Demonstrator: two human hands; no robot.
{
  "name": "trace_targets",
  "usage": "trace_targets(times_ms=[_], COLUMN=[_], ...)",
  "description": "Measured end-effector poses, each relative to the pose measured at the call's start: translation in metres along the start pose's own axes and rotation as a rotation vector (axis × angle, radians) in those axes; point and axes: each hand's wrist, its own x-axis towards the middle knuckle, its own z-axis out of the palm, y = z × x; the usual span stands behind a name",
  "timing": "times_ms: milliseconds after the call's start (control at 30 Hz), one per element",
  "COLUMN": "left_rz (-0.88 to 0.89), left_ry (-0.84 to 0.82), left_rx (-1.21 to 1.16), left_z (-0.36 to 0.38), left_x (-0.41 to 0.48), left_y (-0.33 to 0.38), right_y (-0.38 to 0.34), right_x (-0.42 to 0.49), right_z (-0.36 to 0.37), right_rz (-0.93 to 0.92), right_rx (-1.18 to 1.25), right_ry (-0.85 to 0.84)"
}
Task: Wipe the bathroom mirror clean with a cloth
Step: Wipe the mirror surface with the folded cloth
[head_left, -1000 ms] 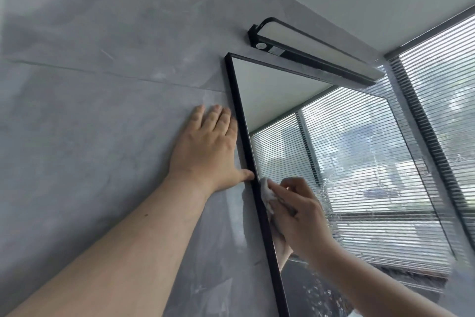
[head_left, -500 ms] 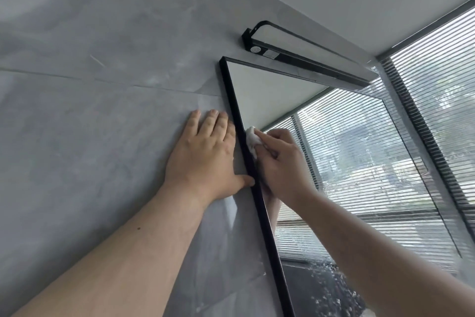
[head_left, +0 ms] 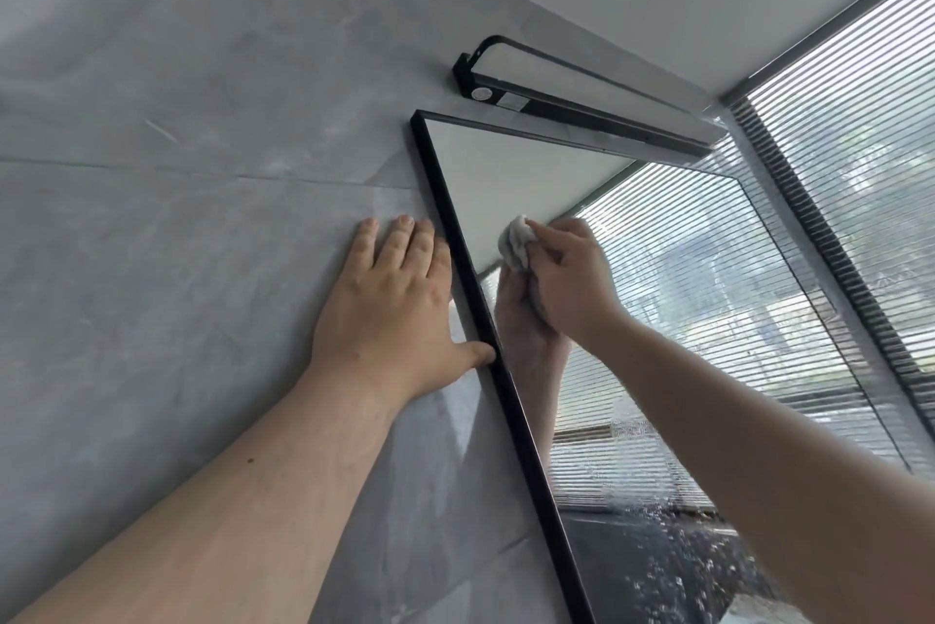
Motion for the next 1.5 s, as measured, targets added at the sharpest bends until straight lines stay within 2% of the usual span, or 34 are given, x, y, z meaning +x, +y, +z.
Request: trace_targets(times_ms=[167,300,400,567,700,900,1067,1200,1333,1433,1500], left_rz=[-0.003,-0.008,-0.011,-0.009,-0.012,-0.008,-0.006,-0.010,-0.013,-0.015,-0.015], left_ry=[-0.018,-0.029,-0.029,-0.014,-0.017,-0.033,-0.031,-0.025,-0.024,-0.025,-0.021], left_rx=[0.021,0.032,0.030,0.042,0.045,0.043,0.056,0.058,0.058,0.054,0.051], left_z=[0.000,0.001,0.001,0.003,0.003,0.001,0.002,0.003,0.004,0.003,0.003], left_x=[0.000,0.001,0.001,0.001,-0.001,0.000,0.000,0.001,0.002,0.001,0.001], left_y=[0.000,0.001,0.001,0.000,0.001,0.000,0.000,0.000,0.000,0.001,0.001], right_y=[0.048,0.046,0.024,-0.020,-0.020,0.027,0.054,0.045,0.018,0.017,0.023], right_x=[0.018,0.015,0.008,-0.014,-0.012,0.008,0.003,-0.009,-0.057,-0.095,-0.110], right_z=[-0.022,-0.024,-0.017,0.007,0.009,-0.011,-0.038,-0.026,-0.020,-0.028,-0.033], right_rz=[0.146,0.157,0.073,-0.075,-0.124,0.094,0.170,0.085,-0.155,-0.304,-0.328], right_rx=[-0.047,-0.043,-0.052,-0.083,-0.071,0.032,-0.094,-0.064,-0.020,-0.043,-0.050], right_ry=[0.072,0.070,0.056,-0.087,-0.050,0.138,0.115,0.089,0.073,-0.071,-0.158])
